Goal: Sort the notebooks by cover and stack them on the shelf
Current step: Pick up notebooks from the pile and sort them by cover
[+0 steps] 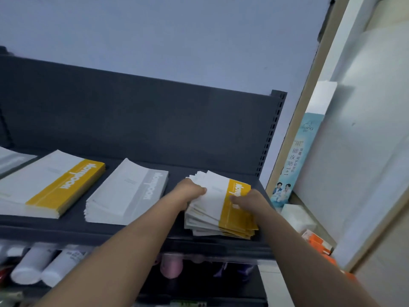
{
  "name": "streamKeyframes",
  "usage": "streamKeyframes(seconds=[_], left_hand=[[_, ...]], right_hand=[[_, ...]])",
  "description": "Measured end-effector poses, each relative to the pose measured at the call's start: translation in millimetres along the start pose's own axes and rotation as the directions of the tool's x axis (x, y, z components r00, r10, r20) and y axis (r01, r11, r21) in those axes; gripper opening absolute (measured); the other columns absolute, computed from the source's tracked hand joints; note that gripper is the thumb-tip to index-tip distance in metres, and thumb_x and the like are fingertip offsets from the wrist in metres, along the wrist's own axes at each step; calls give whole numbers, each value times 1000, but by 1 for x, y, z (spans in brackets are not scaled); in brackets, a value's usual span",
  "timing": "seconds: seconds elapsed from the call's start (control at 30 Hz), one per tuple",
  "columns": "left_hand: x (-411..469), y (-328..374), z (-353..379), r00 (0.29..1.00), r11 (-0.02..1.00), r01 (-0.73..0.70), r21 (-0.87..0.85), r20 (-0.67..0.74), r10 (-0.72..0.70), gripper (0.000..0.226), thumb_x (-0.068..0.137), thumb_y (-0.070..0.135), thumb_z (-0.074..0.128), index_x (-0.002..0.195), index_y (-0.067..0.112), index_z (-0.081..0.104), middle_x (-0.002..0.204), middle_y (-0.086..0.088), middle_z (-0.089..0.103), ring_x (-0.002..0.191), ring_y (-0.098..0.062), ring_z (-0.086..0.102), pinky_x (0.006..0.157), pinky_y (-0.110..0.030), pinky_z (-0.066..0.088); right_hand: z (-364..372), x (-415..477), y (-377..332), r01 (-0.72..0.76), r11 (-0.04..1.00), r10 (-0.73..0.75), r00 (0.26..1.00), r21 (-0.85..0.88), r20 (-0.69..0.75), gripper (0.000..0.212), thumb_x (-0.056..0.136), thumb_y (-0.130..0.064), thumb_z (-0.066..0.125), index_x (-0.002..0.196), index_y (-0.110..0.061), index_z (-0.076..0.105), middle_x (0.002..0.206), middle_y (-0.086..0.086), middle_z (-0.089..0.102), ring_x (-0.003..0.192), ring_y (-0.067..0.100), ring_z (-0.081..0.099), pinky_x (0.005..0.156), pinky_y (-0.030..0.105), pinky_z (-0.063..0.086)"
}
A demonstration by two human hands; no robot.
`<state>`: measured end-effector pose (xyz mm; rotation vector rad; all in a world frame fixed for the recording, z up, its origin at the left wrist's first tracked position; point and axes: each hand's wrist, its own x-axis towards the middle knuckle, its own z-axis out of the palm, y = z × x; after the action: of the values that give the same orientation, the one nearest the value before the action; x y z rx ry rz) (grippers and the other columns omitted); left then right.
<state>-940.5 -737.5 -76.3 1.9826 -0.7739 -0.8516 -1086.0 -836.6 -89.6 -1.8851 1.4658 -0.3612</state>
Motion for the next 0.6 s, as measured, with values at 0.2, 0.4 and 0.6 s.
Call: streamKeyframes(seconds=[0.2, 0.4, 0.6], left_hand=[[1, -3, 11, 992, 987, 120, -109, -28, -124, 54, 89, 21, 68, 132, -4, 46, 124, -12, 56, 112, -28, 55, 90, -33, 40], [-1, 5, 14, 993, 989, 99, -111, -52, -106, 45, 88, 17, 69, 124, -4, 52, 118, -12, 61, 97, -20, 61, 83, -27, 48], [7, 4, 17, 997, 960, 60, -272, -23, -68, 50, 80, 3, 74, 124, -1, 52, 120, -12, 63, 109, -26, 62, 97, -41, 50]], right_hand=[[-3, 5, 9, -47, 952, 37, 999, 301, 40, 37, 79, -11, 75, 109, 1, 56, 114, 22, 63, 104, 35, 61, 94, 53, 50], [-8, 8, 19, -58, 927, 40, 998, 372, 56, 33, 82, -12, 74, 96, -8, 44, 105, 12, 53, 113, 36, 54, 88, 47, 49], [-3, 13, 26, -97, 886, 80, 995, 454, 56, 69, 77, -16, 79, 130, -2, 37, 127, 17, 51, 116, 37, 51, 88, 50, 48]])
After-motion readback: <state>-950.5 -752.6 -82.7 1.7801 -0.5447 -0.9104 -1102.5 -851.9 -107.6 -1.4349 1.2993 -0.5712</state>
